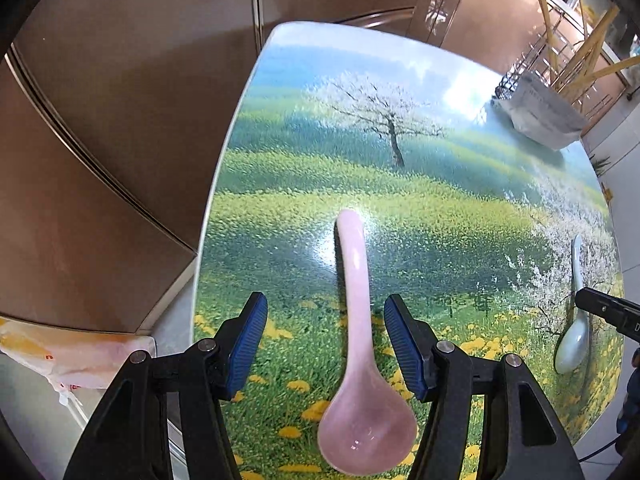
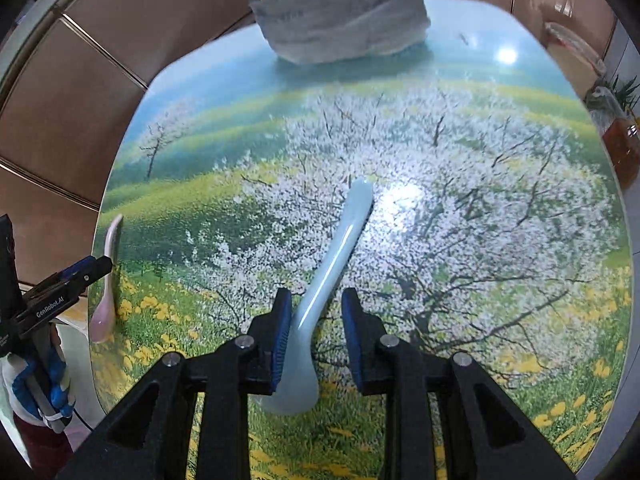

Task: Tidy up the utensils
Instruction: 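Close the left gripper on the pink spoon handle while the right closes on the white spoon, then lift both spoons into the wire holder and open both grippers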

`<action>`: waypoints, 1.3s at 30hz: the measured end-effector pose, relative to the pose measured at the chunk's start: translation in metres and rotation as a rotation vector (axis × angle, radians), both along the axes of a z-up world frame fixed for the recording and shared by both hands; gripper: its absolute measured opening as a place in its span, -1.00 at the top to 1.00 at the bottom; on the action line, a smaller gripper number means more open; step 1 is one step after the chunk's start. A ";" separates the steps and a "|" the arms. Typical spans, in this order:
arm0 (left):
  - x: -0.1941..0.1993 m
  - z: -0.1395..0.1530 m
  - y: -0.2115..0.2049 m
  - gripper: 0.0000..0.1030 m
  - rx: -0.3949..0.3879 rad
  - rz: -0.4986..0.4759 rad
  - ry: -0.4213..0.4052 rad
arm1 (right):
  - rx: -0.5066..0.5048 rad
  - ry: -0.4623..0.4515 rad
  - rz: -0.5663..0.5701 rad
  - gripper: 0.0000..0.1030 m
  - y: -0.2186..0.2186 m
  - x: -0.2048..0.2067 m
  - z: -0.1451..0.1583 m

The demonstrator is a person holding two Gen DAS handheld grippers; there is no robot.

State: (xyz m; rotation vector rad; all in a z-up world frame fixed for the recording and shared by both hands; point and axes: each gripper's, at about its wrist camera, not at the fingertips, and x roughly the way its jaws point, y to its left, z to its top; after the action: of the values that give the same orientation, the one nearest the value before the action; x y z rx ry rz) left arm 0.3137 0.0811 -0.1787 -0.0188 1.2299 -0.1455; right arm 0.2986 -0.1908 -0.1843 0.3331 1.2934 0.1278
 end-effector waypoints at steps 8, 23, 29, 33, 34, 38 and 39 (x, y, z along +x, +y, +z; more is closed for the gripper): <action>0.007 -0.001 -0.008 0.07 0.007 -0.024 0.014 | 0.022 0.029 0.021 0.52 0.004 0.010 0.000; -0.002 -0.001 -0.013 0.79 -0.024 0.007 -0.002 | 0.044 0.025 0.032 0.72 0.016 0.018 -0.007; -0.025 0.015 -0.007 0.79 -0.079 0.032 -0.095 | 0.117 -0.078 0.060 0.80 0.008 -0.008 -0.005; -0.039 0.029 -0.006 0.79 -0.118 0.038 -0.151 | 0.162 -0.163 0.075 0.81 0.002 -0.029 0.002; -0.044 0.033 -0.006 0.79 -0.136 0.040 -0.168 | 0.169 -0.186 0.077 0.81 0.001 -0.036 0.004; -0.059 0.045 -0.009 0.79 -0.168 0.050 -0.205 | 0.204 -0.258 0.073 0.81 -0.010 -0.055 0.013; -0.062 0.048 -0.008 0.79 -0.171 0.051 -0.209 | 0.209 -0.276 0.073 0.81 -0.013 -0.061 0.016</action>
State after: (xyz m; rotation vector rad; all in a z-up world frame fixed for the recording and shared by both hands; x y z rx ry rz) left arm 0.2515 0.0729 -0.1309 -0.1792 1.0054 -0.2023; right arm 0.2379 -0.2038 -0.1683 0.4308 1.0203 0.3605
